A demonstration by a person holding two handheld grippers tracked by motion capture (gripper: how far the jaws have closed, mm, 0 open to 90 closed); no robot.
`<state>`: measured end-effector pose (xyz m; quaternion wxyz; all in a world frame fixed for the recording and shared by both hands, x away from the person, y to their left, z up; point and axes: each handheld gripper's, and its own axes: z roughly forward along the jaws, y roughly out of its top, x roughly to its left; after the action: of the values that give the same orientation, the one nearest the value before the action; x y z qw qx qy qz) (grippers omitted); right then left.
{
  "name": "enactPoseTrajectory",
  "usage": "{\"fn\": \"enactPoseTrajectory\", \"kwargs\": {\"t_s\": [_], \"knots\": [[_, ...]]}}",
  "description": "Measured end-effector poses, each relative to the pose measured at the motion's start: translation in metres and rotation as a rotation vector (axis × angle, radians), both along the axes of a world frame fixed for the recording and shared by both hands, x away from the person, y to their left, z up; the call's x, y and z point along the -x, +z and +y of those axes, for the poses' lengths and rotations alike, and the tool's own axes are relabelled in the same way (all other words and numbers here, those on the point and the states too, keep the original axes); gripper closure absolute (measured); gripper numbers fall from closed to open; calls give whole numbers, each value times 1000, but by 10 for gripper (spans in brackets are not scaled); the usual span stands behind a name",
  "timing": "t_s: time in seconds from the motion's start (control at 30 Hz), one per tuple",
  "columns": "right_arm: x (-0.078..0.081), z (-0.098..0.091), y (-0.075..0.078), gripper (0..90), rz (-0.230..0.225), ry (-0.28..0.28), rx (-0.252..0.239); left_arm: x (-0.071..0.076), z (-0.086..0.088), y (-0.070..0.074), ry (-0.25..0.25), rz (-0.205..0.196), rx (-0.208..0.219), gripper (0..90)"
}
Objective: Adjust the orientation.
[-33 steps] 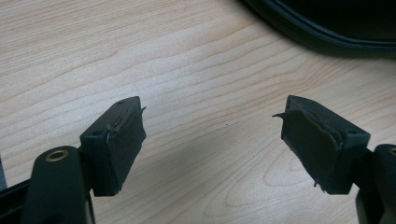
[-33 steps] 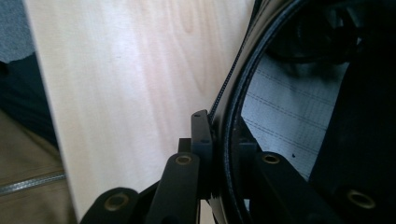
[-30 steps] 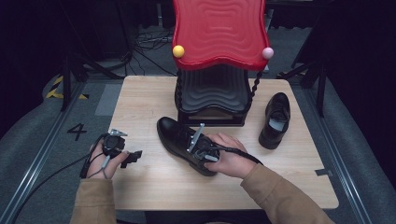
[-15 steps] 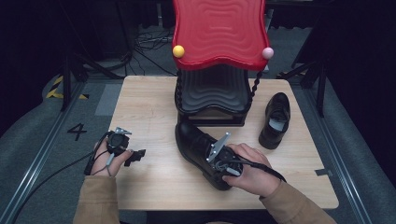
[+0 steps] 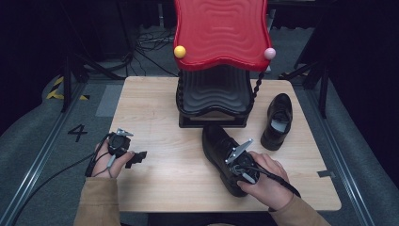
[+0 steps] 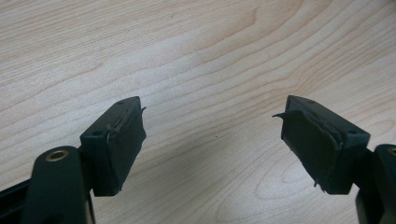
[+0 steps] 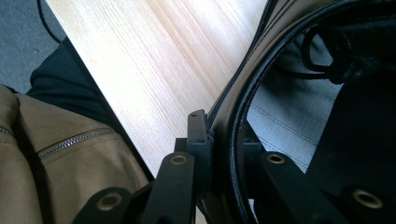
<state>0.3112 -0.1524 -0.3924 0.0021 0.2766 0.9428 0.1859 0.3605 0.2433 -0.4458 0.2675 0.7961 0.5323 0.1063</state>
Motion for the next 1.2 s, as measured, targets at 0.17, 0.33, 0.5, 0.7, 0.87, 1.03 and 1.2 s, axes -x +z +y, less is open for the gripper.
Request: {"fn": "enactPoseTrajectory", "kwargs": {"t_s": [0.17, 0.33, 0.5, 0.7, 0.87, 1.03, 1.2], "knots": [[5, -3, -9, 815, 5, -55, 10, -1, -1, 0, 3, -1, 5, 220], [10, -1, -19, 811, 13, -68, 19, -3, -3, -1, -9, -1, 0, 220], [10, -1, -21, 811, 17, -69, 24, -2, -2, 0, -9, 1, -1, 220], [9, -2, -19, 747, 14, -94, -31, -4, 1, 0, -6, -2, 23, 219], [9, -7, -10, 689, 14, -115, -77, -4, 3, -2, -10, -3, 28, 218], [8, -10, 0, 577, 7, -138, -163, -2, 8, -2, 1, -4, 36, 218], [5, -22, 17, 556, -15, -155, -247, -3, 9, 0, 17, -4, 40, 218]]}}
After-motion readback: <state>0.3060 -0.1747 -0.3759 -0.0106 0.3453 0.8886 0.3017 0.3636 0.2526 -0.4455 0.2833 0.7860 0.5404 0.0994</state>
